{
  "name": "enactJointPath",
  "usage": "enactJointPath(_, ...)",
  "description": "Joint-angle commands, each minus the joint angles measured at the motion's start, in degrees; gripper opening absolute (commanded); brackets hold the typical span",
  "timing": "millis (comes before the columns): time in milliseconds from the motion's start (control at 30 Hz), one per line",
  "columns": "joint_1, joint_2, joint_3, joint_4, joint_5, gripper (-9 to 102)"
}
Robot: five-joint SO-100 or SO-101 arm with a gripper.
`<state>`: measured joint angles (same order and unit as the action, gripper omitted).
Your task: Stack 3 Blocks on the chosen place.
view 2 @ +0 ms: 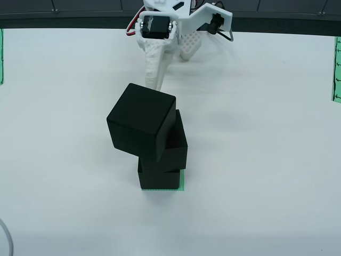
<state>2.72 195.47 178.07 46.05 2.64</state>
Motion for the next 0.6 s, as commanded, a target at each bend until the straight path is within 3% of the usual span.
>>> enactJointPath(0,-1.4,1.1,2.3,0.2,-0.4,0)
enactJointPath(567,-1.9,1.1,2.3,0.3,-0.5,0)
